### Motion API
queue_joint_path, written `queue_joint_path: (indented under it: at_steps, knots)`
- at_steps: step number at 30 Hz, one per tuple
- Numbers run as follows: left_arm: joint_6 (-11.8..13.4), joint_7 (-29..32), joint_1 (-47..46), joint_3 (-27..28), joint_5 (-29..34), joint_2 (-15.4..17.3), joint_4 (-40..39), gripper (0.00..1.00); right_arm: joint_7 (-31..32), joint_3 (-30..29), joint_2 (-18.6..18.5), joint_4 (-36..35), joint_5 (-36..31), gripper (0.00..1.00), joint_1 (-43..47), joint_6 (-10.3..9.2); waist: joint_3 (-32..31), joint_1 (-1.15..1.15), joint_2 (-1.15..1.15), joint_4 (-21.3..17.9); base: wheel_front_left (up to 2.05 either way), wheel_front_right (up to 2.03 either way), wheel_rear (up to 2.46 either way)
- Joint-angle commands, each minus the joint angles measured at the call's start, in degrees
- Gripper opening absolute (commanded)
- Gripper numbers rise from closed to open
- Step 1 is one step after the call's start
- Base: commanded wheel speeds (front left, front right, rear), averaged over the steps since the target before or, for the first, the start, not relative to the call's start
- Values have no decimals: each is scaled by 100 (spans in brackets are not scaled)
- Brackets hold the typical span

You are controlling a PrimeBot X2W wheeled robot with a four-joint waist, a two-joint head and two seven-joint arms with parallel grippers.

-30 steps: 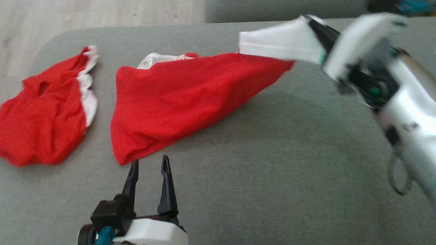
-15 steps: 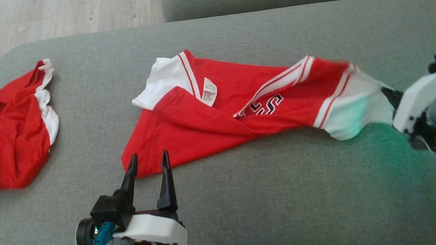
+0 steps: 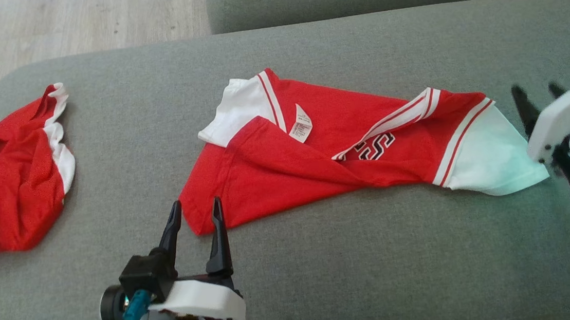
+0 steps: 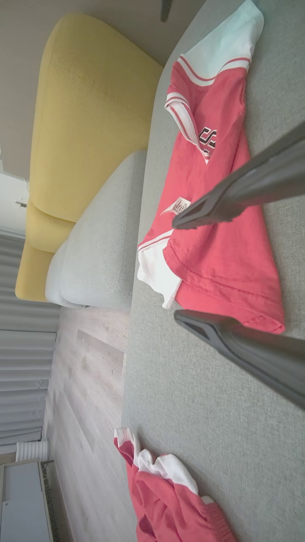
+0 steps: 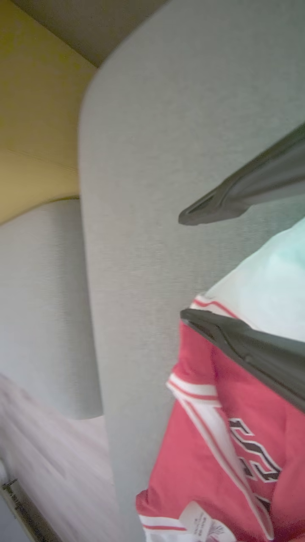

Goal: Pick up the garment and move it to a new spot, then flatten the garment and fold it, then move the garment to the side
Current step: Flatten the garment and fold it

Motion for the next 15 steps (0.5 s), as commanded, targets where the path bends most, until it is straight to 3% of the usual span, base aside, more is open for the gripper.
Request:
queue_joint_path:
  at_steps: [1,7,15]
  knots:
    - [-9,-71,-222,153,7,-11,-161,100,-251,-55,11,-465,-293,100,-25,44,-29,0,0,12,0,0,0]
    - [21,-71,-153,161,3,-11,-191,100,-817,-472,444,-1955,-1067,100,560,44,-67,0,0,8,0,0,0]
    - [22,-71,-129,141,3,-11,-193,100,-1744,-845,1384,-3986,-1986,100,2284,44,-90,0,0,68,0,0,0]
